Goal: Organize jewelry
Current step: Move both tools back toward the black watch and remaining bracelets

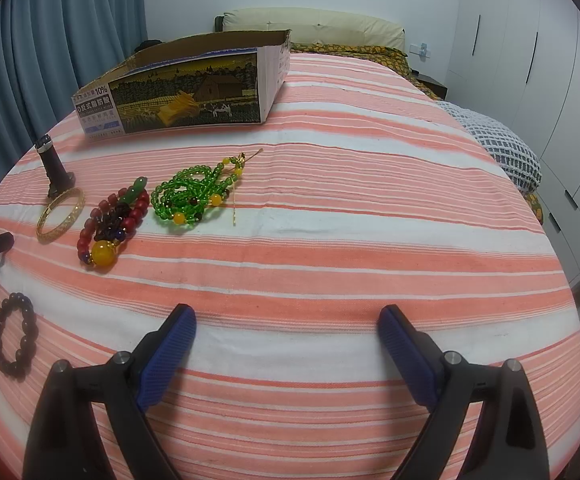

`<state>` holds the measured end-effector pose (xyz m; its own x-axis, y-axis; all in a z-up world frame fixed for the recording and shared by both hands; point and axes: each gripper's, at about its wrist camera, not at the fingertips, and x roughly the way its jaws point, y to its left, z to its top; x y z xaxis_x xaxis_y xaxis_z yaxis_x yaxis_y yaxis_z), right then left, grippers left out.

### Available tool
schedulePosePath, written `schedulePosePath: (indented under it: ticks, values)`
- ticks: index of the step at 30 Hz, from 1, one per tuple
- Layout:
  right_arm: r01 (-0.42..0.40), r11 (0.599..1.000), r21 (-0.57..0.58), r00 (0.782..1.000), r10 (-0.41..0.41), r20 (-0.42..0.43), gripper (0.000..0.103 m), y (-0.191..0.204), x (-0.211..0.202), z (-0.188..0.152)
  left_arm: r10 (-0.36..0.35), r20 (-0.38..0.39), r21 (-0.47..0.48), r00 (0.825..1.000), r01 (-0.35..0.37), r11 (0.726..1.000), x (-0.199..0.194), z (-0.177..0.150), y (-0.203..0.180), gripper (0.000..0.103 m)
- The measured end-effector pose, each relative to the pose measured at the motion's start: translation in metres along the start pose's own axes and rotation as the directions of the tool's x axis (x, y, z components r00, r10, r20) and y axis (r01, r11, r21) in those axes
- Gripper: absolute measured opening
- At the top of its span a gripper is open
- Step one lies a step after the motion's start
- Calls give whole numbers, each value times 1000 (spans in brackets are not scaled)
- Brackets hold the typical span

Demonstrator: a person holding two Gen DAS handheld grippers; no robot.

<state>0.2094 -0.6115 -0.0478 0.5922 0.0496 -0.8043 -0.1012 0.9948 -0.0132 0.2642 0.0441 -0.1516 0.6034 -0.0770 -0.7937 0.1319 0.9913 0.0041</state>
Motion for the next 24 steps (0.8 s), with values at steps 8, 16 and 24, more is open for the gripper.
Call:
schedulePosePath:
  ticks: [8,16,24]
  values:
    - [1,1000,-1,1000,-1,0,95,0,0,0,-112,31,15,993,112,994,-8,0,-2,103]
    - [1,1000,0,1000,-1,-1,95,0,0,0,-131,18,4,991,131,991,-4,4,-3,102]
    - [-38,999,-21,999,38,-19,95,2,-2,1,-154,24,55,988,152,987,-3,12,-12,102]
